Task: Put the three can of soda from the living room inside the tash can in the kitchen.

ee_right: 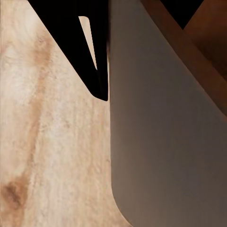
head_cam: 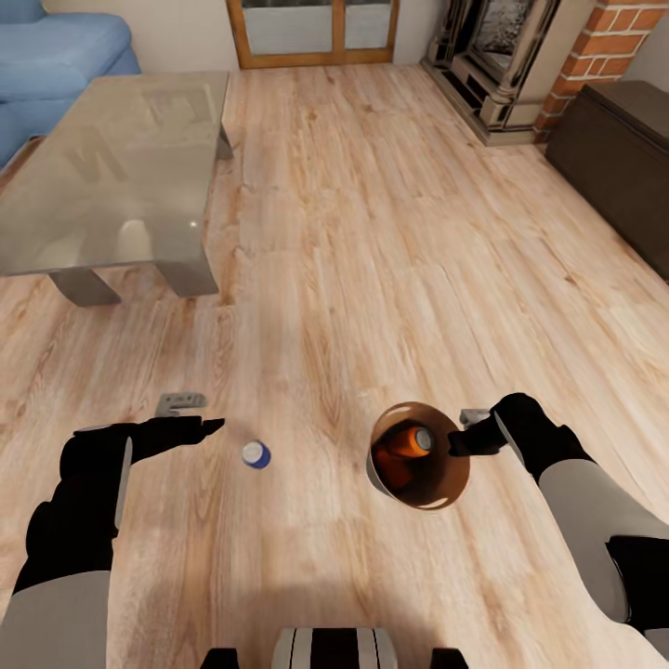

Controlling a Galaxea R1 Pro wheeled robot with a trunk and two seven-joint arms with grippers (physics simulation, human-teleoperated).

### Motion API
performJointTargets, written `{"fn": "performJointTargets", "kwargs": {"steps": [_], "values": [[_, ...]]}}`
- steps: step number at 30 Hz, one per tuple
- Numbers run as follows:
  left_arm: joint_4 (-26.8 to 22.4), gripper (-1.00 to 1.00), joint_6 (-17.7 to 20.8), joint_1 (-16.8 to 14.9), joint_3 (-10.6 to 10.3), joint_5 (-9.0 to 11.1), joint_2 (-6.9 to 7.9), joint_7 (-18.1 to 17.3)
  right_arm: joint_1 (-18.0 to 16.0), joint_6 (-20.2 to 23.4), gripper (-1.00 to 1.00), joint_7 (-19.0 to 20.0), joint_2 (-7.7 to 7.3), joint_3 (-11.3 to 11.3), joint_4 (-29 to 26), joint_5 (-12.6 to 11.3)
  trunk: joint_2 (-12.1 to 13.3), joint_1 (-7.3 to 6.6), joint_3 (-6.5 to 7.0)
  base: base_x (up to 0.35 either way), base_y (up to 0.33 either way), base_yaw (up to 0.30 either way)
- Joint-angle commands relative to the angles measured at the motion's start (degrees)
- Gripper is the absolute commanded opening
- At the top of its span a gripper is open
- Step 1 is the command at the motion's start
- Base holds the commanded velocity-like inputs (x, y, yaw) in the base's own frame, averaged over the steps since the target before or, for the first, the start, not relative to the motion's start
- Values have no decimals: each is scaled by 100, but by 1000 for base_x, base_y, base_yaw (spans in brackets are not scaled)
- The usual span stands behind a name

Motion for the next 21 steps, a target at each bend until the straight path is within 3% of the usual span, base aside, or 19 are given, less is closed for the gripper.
{"fn": "performJointTargets", "kwargs": {"steps": [1,8,12,16,21], "values": [[0,100,-1,2,-1,-4,-32,0,-3,53,-100,39,1,-10,0,-164,0,0,0,326,0,204],[13,100,-4,1,-2,-18,-76,72,-1,53,-100,23,6,-9,0,-164,0,0,0,316,0,109],[42,100,-8,0,-2,-23,-95,400,-1,53,-100,-5,59,-10,0,-156,0,0,0,309,0,11],[143,100,37,-6,-1,-15,-107,707,-14,171,-100,-3,91,-20,-19,-140,0,0,0,109,0,2],[157,100,478,-9,-105,-15,-152,760,-225,445,-100,20,48,40,-17,-158,0,0,0,17,0,0]]}}
